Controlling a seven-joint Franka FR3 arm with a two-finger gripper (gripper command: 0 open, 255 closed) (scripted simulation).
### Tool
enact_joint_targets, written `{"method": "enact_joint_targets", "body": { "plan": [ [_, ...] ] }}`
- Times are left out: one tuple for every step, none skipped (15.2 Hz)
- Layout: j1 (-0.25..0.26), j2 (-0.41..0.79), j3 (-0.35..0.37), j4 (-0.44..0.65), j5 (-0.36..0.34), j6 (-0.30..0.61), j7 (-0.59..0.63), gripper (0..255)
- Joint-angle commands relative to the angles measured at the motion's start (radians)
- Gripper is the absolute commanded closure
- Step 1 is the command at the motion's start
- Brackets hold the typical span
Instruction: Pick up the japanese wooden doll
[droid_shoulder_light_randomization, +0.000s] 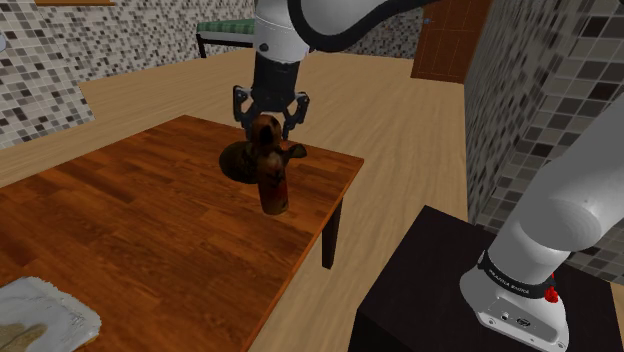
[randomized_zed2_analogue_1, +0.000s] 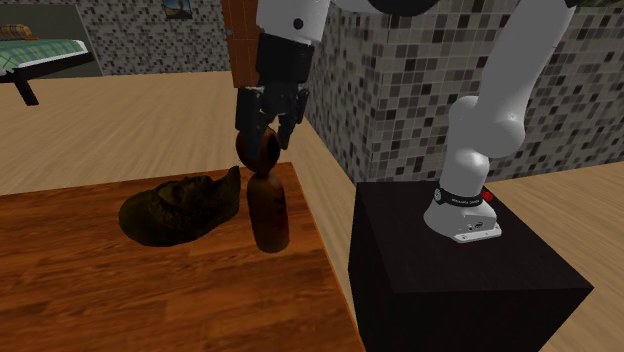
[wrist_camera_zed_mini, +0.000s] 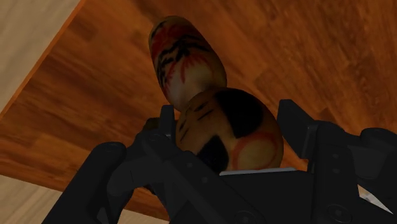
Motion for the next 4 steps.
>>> {"method": "enact_joint_targets", "body": {
  "plan": [
    [-0.001,-0.004,-0.003,0.026,0.002,-0.029,-0.002,255],
    [-0.001,-0.005,-0.004,0.039,0.002,-0.043,-0.003,255],
    [-0.001,-0.006,-0.004,0.041,0.002,-0.045,-0.003,255],
    [-0.001,-0.006,-0.004,0.041,0.002,-0.045,-0.003,255]
  ]
}}
